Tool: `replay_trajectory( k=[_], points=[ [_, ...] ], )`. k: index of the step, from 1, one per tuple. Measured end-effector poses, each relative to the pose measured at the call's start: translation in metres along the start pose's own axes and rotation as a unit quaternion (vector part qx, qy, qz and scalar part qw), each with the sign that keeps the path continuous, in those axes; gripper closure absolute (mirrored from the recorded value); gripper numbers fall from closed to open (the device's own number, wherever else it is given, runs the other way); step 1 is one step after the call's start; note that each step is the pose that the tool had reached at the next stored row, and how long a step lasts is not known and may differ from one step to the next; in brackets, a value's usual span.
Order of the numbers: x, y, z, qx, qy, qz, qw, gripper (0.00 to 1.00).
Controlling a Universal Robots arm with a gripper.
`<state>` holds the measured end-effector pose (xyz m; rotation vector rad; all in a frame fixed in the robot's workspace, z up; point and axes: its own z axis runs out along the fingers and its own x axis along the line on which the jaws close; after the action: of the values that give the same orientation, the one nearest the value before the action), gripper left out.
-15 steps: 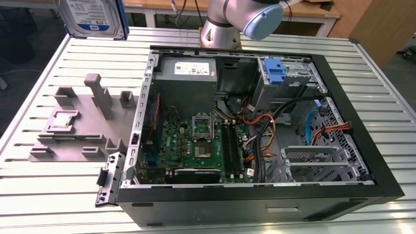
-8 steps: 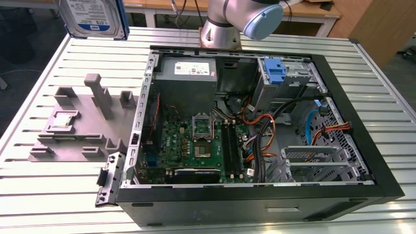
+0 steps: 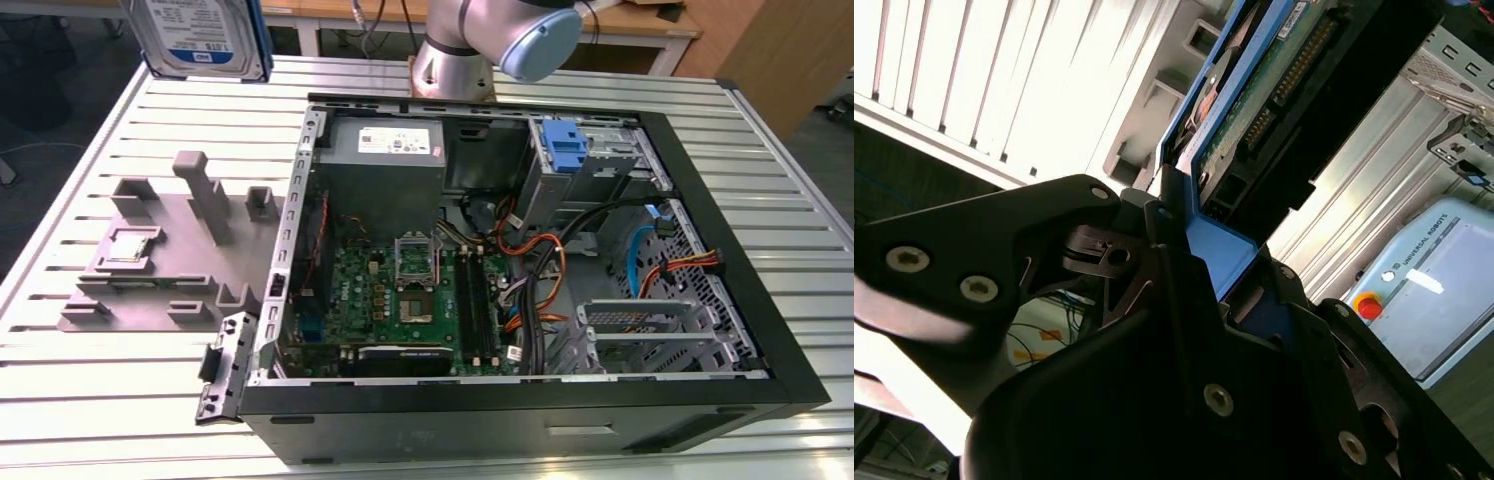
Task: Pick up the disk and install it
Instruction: 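Pick up the disk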
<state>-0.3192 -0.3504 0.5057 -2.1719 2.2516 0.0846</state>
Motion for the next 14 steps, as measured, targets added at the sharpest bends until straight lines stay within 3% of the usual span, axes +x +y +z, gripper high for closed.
replay_trajectory(
  k=[4,11,14],
  points=[
    [0.0002,-0.0019,0.0000,0.0001,0.0001,0.000,1.0000,0.63],
    [0.0099,-0.0027,-0.0005,0.0004,0.0088,0.000,1.0000,0.63],
    [0.0103,-0.0042,-0.0006,0.0003,0.0093,0.000,1.0000,0.63]
  ],
)
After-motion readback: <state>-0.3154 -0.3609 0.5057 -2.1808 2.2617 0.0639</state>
